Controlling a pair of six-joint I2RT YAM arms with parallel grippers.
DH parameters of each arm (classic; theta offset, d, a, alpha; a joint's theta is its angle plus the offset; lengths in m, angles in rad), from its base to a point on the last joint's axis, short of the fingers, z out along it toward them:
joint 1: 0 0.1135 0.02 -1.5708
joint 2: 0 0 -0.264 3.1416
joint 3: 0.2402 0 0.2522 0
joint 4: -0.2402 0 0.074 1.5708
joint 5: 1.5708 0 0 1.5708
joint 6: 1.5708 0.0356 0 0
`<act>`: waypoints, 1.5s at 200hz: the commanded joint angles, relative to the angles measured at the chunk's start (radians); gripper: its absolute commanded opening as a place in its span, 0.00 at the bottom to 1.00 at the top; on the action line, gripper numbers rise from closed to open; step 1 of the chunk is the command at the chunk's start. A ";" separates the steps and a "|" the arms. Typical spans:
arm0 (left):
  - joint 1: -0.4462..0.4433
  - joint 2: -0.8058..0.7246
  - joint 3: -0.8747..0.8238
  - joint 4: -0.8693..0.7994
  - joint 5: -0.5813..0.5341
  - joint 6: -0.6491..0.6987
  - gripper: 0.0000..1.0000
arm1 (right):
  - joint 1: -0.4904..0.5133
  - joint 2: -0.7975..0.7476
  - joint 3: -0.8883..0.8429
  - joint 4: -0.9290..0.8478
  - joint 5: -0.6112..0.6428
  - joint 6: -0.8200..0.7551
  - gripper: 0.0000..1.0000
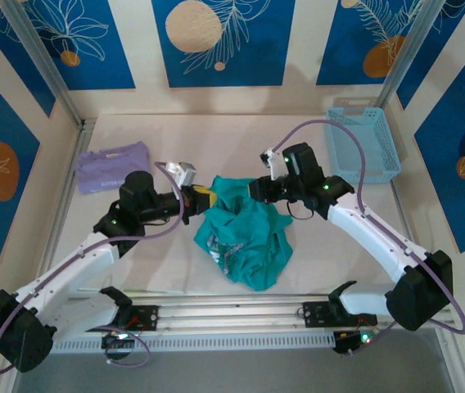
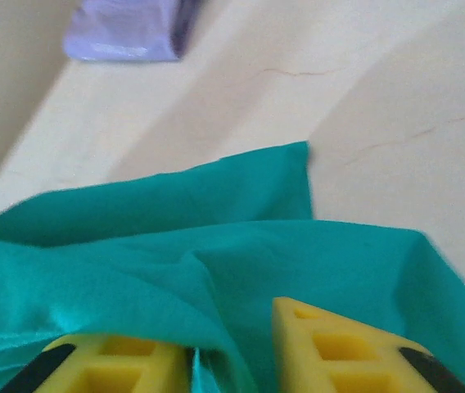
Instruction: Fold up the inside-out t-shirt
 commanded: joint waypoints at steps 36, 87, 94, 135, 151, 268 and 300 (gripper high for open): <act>0.006 0.011 0.047 -0.065 -0.045 0.011 0.00 | 0.219 -0.229 -0.066 -0.008 0.285 -0.171 0.39; 0.005 0.013 0.057 -0.079 -0.043 0.011 0.00 | 0.287 -0.157 -0.127 0.155 0.099 -0.173 0.29; 0.006 0.011 0.057 -0.082 -0.045 0.013 0.00 | 0.286 -0.136 -0.129 0.175 0.101 -0.168 0.29; 0.007 0.002 0.058 -0.098 -0.041 0.019 0.00 | 0.238 -0.028 -0.117 0.242 0.059 -0.154 0.33; 0.006 -0.002 0.058 -0.100 -0.041 0.019 0.00 | 0.222 -0.004 -0.123 0.257 0.031 -0.150 0.37; 0.007 -0.009 0.041 -0.077 -0.061 0.006 0.00 | 0.184 0.090 -0.195 0.402 -0.041 -0.081 0.36; 0.006 -0.022 0.034 -0.107 -0.099 0.022 0.00 | 0.155 0.019 -0.200 0.412 -0.067 -0.077 0.07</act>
